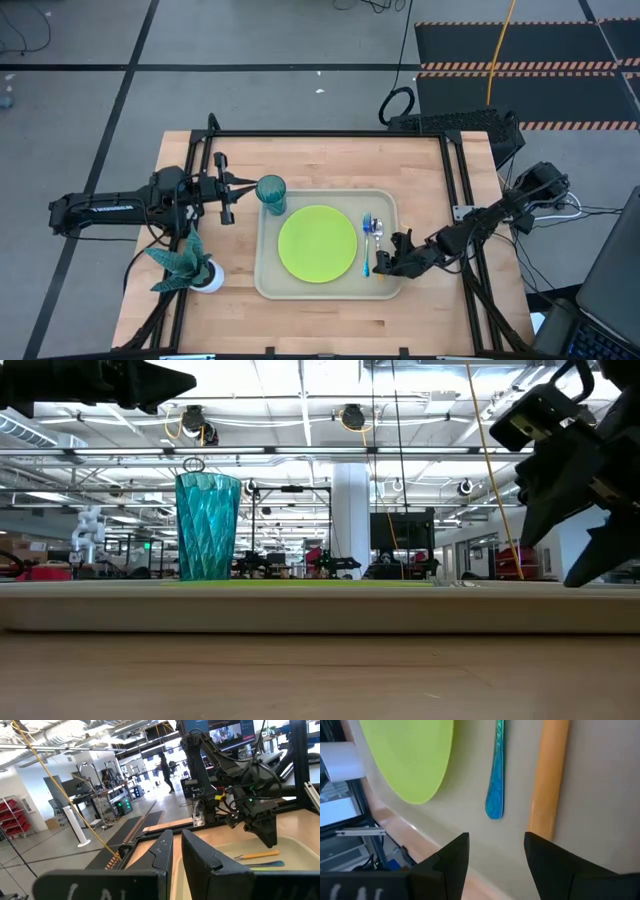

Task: Pick and place plate/cup/fork/spoon on tray
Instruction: Put the yellow spoon on the gray serving tray

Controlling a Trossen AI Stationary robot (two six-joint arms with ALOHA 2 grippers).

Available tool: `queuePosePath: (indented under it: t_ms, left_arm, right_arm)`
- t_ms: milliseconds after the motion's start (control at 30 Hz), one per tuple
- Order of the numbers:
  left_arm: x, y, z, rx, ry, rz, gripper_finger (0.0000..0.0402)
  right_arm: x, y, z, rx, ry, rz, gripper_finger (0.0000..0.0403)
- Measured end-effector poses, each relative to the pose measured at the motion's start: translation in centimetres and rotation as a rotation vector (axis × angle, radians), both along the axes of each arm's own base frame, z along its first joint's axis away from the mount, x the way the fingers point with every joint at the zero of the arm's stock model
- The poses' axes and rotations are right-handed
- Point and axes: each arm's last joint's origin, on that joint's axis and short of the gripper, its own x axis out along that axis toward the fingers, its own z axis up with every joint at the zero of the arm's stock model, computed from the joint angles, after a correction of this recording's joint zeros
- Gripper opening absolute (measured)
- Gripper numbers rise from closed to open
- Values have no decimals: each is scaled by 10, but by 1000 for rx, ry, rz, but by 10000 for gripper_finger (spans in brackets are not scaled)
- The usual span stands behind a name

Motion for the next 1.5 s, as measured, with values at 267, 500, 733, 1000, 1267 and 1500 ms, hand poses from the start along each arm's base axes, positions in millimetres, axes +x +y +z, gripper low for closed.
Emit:
queuePosePath:
  t_ms: [267, 500, 733, 1000, 1267, 1500]
  left_arm:
    - [0, 0, 0, -1, 0, 0, 42]
    - [0, 0, 0, -3, 1, 0, 42]
    - [0, 0, 1, 2, -9, 0, 42]
    - [0, 0, 2, 3, -20, 0, 42]
    - [0, 0, 6, -109, -72, -16, 42]
    - [-1, 0, 7, -185, -89, -28, 42]
  right_arm:
    - [4, -9, 1, -153, -56, -21, 183]
    - [22, -16, 20, -577, -337, 56, 183]
    - [33, -16, 54, -980, -592, 37, 183]
    - [36, -29, 93, -1572, -716, 62, 183]
    - [39, -45, 95, -1797, -527, 59, 183]
    - [41, -57, 60, -1717, -156, 45, 183]
